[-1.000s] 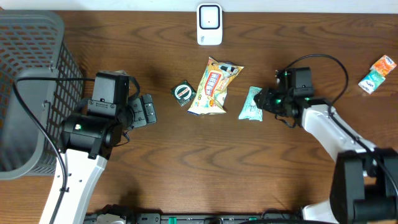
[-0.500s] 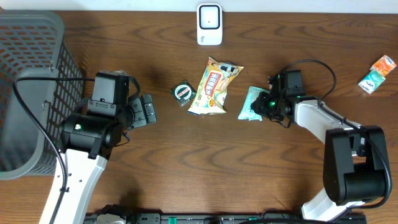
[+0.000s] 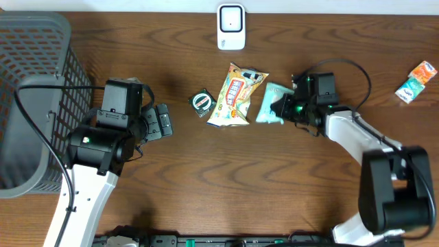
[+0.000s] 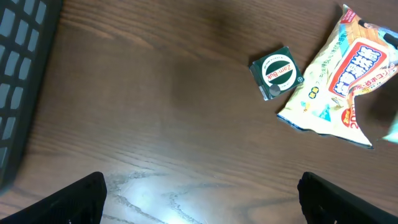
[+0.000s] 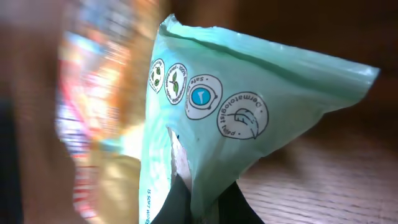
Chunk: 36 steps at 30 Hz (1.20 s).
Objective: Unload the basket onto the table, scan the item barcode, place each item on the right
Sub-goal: 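Grasp the mint-green pack with the right gripper, then carry the mint-green pack up under the white scanner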
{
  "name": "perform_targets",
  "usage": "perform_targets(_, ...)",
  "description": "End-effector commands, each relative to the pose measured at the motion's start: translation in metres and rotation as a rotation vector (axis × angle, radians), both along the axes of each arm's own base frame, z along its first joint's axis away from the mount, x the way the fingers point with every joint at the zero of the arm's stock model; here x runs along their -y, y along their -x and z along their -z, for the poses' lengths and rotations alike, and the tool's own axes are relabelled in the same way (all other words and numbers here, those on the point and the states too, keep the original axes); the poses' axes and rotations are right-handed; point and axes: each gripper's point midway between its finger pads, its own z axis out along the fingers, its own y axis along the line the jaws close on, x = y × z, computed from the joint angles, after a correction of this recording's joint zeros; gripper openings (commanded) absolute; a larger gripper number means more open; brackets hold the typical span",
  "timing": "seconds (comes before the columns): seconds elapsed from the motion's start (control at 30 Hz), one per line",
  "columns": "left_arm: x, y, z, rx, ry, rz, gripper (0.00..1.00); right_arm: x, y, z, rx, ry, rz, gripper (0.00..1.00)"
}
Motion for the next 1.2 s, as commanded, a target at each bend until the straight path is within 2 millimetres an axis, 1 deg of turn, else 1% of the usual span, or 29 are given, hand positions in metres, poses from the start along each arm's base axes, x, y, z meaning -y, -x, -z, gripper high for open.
perform_targets(0.0,0.000,-0.001,-0.003,0.006,0.008,-0.008,0.98,-0.001,-0.029,-0.081,0.223,0.000,0.005,0.01)
perform_targets(0.07,0.000,-0.001,-0.003,0.006,0.008,-0.009,0.98,0.003,-0.038,-0.103,0.287,0.018,0.031,0.01)
perform_targets(0.13,0.000,-0.002,-0.003,0.007,0.008,-0.008,0.98,0.006,-0.046,-0.118,0.332,0.028,0.050,0.01)
perform_targets(0.23,0.000,-0.001,-0.003,0.006,0.008,-0.008,0.98,0.004,-0.057,-0.134,0.387,0.017,0.060,0.01)
perform_targets(0.33,0.000,-0.001,-0.003,0.006,0.008,-0.009,0.98,-0.001,-0.065,-0.152,0.436,-0.033,0.086,0.01)
perform_targets(0.47,0.000,-0.001,-0.003,0.006,0.008,-0.009,0.98,-0.020,-0.080,-0.186,0.537,-0.103,0.094,0.02)
perform_targets(0.57,0.000,-0.001,-0.003,0.006,0.008,-0.009,0.98,-0.037,-0.091,-0.205,0.583,-0.125,0.067,0.02)
perform_targets(0.63,0.000,-0.001,-0.003,0.006,0.008,-0.009,0.98,-0.052,-0.101,-0.217,0.602,-0.140,0.042,0.01)
perform_targets(0.73,0.000,-0.001,-0.003,0.006,0.008,-0.009,0.97,-0.077,-0.121,-0.228,0.602,-0.165,-0.013,0.01)
perform_targets(0.8,0.000,-0.001,-0.003,0.006,0.008,-0.008,0.98,-0.093,-0.138,-0.230,0.572,-0.176,-0.046,0.01)
perform_targets(0.93,0.000,-0.002,-0.003,0.007,0.008,-0.009,0.98,-0.113,-0.170,-0.223,0.532,-0.147,-0.087,0.01)
perform_targets(0.97,0.000,-0.001,-0.003,0.006,0.008,-0.009,0.97,-0.117,-0.179,-0.218,0.521,-0.137,-0.094,0.01)
perform_targets(1.07,0.000,-0.001,-0.003,0.006,0.008,-0.009,0.98,-0.122,-0.197,-0.204,0.491,-0.130,-0.093,0.01)
perform_targets(1.13,0.000,-0.002,-0.003,0.007,0.008,-0.009,0.98,-0.126,-0.208,-0.190,0.471,-0.125,-0.094,0.01)
perform_targets(1.17,0.000,-0.001,-0.003,0.006,0.008,-0.009,0.98,-0.129,-0.215,-0.173,0.453,-0.122,-0.095,0.01)
